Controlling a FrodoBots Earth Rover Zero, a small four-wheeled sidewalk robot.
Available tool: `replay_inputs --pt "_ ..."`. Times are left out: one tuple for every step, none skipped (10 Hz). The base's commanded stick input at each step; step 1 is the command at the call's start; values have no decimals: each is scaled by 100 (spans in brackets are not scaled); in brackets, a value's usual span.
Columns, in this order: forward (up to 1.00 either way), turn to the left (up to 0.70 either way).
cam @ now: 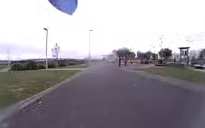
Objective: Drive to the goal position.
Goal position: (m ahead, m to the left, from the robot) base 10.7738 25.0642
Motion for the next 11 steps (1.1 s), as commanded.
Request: replay_inputs --pt "85 0" --pt "85 0" --pt "85 0" --pt "85 0" --pt "85 0" --pt "85 0" --pt "85 0" --pt "85 0" --pt "85 0" --pt "85 0" --pt "85 0"
